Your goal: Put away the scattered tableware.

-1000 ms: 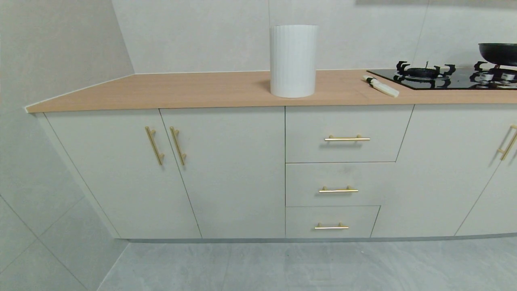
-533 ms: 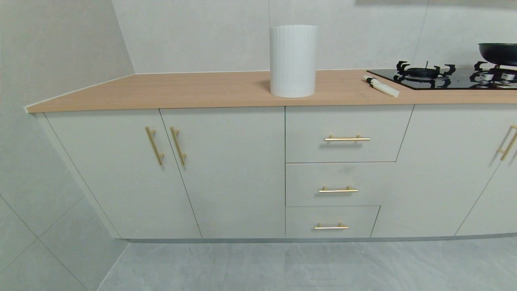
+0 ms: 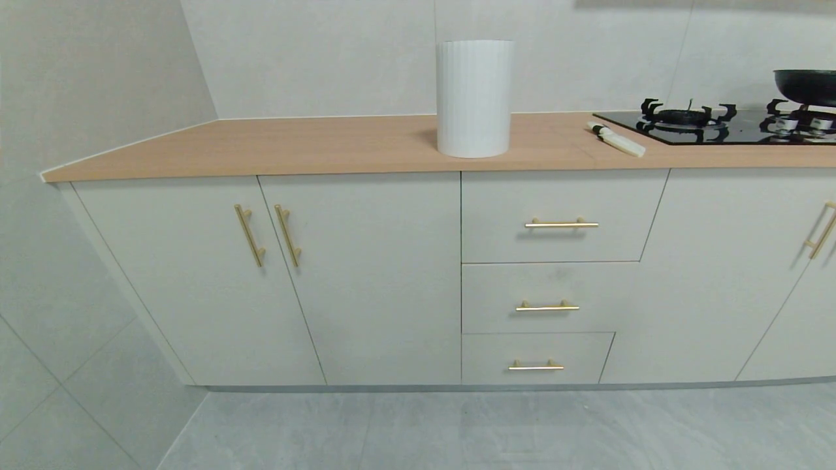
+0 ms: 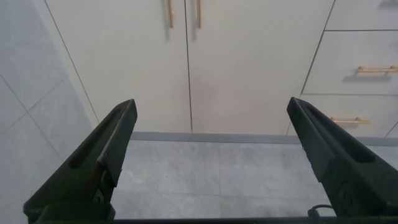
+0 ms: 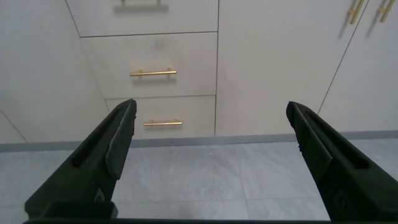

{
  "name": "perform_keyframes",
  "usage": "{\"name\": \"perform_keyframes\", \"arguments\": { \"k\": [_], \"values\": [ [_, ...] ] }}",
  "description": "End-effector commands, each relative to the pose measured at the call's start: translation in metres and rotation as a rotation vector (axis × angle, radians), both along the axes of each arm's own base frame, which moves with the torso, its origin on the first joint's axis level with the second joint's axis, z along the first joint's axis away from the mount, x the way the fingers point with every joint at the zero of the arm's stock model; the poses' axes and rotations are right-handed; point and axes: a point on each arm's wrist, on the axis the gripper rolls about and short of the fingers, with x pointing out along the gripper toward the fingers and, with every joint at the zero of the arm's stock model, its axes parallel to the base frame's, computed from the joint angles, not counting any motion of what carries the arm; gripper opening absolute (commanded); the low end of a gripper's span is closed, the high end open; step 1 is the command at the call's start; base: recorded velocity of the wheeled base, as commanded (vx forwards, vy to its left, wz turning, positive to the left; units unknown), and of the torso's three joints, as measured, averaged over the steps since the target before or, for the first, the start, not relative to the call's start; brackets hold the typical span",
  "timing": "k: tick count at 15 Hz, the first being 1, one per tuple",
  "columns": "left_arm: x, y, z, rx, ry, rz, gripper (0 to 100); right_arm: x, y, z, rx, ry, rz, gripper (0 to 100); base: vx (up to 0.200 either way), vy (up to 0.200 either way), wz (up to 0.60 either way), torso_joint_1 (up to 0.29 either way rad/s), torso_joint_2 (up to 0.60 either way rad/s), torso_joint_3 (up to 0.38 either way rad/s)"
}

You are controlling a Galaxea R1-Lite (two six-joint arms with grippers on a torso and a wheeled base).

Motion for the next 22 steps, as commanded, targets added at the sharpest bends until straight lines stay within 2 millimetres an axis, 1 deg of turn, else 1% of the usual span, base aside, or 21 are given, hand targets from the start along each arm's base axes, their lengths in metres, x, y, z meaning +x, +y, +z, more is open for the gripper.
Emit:
{"name": "perform_keyframes", "arguments": {
  "k": [1,6,22],
  "values": [
    [0.0000,0.0000,0.0004,0.004,0.000,0.000,100,0.0001,0.0000,-0.0002,0.000,0.003,-0.001,100,0.000,0.000,0.00,0.000,0.00,0.000],
    [0.0000,0.0000,0.0004,-0.001,0.000,0.000,100,0.0001,0.0000,0.0000,0.005,0.001,0.000,100,0.000,0.000,0.00,0.000,0.00,0.000],
    [0.0000,0.0000,0.0002,-0.002,0.002,0.000,100,0.0001,0.0000,0.0000,0.005,0.001,-0.001,100,0.200,0.000,0.00,0.003,0.00,0.004]
  ]
}}
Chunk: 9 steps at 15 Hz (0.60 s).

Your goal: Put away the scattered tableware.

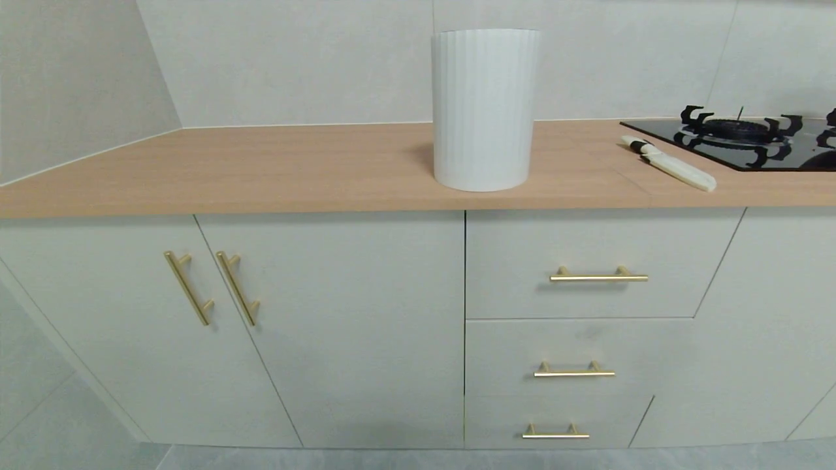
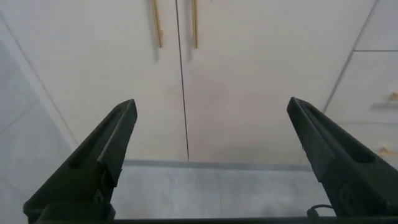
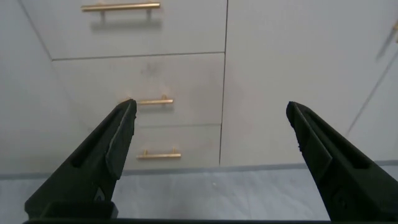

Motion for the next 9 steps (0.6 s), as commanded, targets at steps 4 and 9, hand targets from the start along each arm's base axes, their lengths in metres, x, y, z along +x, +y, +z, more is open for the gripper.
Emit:
{"name": "perform_keyframes", "arguments": {
  "k": [4,9],
  "values": [
    [0.0001,0.0000,0.0000,0.000,0.002,0.000,100,0.0001,0.0000,-0.0001,0.000,0.002,0.000,100,0.200,0.000,0.00,0.000,0.01,0.005],
    [0.0001,0.0000,0.0000,0.000,0.002,0.000,100,0.0001,0.0000,0.0001,0.000,0.001,0.000,100,0.200,0.000,0.00,0.002,0.01,0.002]
  ]
}}
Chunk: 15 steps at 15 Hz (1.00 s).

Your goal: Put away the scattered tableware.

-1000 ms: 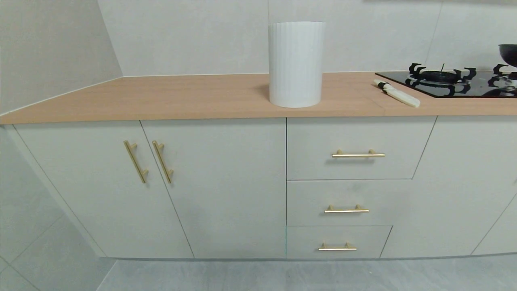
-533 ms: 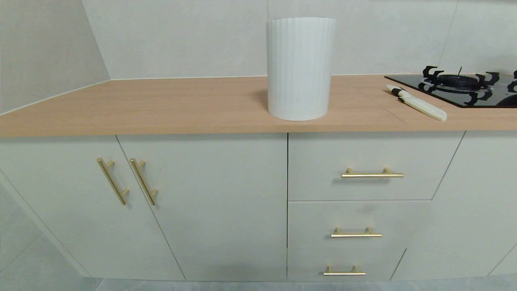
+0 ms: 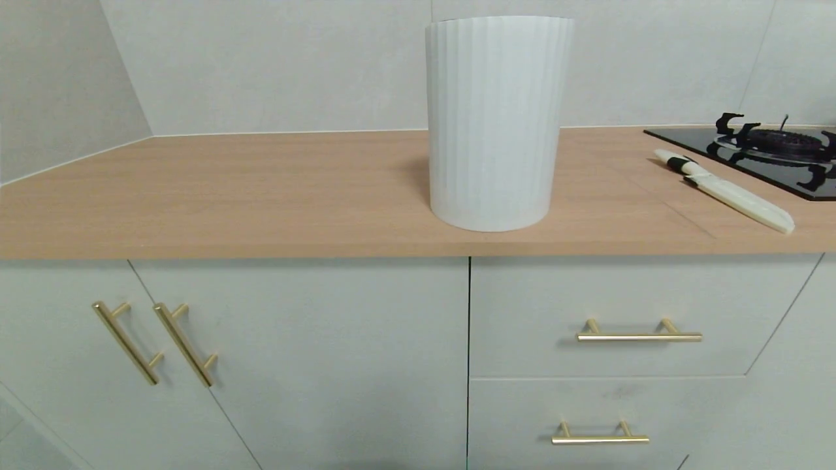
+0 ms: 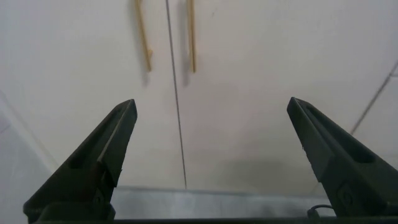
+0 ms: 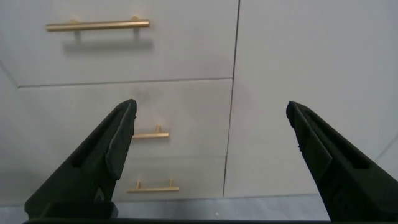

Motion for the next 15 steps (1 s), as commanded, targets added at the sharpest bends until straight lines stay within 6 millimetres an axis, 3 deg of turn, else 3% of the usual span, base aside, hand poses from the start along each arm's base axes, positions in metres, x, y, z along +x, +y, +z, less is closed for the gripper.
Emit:
{"name": "perform_keyframes", "arguments": {
  "k": [1,11,15],
  "values": [
    [0.0001,0.0000,0.0000,0.000,0.001,0.000,100,0.0001,0.0000,-0.0001,0.000,0.002,0.000,100,0.200,0.000,0.00,0.007,0.00,0.002],
    [0.0001,0.0000,-0.0001,0.000,0.003,0.000,100,0.0001,0.0000,-0.0001,0.000,0.002,0.000,100,0.020,0.000,0.00,0.001,0.00,0.000],
    [0.0001,0.0000,0.0000,0.000,0.001,0.000,100,0.0001,0.0000,-0.0001,0.000,0.002,0.000,100,0.000,-0.200,0.00,0.002,0.00,0.005]
  ]
}}
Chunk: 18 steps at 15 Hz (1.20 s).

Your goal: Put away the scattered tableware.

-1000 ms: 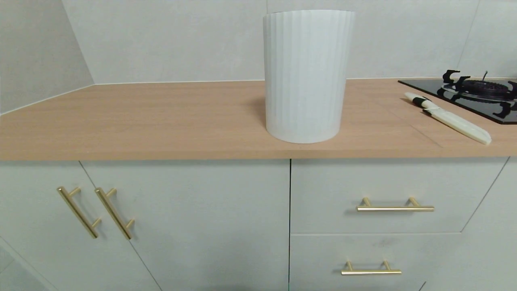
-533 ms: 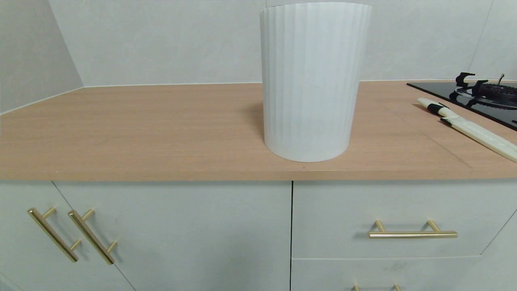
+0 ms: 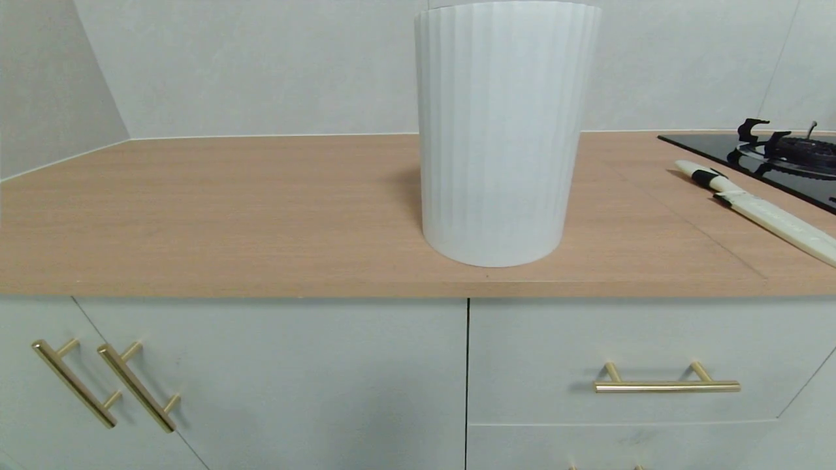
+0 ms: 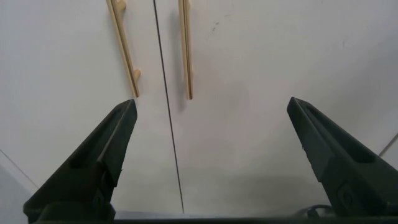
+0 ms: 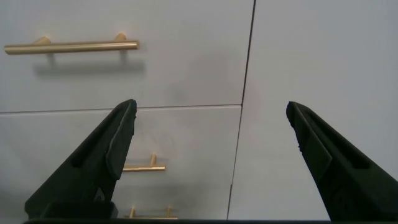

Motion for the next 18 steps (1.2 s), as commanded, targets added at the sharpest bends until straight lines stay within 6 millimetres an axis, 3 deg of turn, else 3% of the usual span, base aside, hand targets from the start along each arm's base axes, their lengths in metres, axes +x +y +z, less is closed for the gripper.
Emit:
{"name": "perform_keyframes", "arguments": {
  "k": [1,18],
  "values": [
    [0.0001,0.0000,0.0001,0.000,0.001,0.001,100,0.0001,0.0000,0.0001,0.000,0.001,0.001,100,0.000,-0.200,0.00,0.002,0.00,0.002],
    [0.0001,0.0000,0.0001,-0.002,0.001,0.001,100,0.0001,0.0000,0.0001,-0.001,0.001,0.001,100,0.000,-0.012,0.00,0.000,0.00,0.001]
  ]
}}
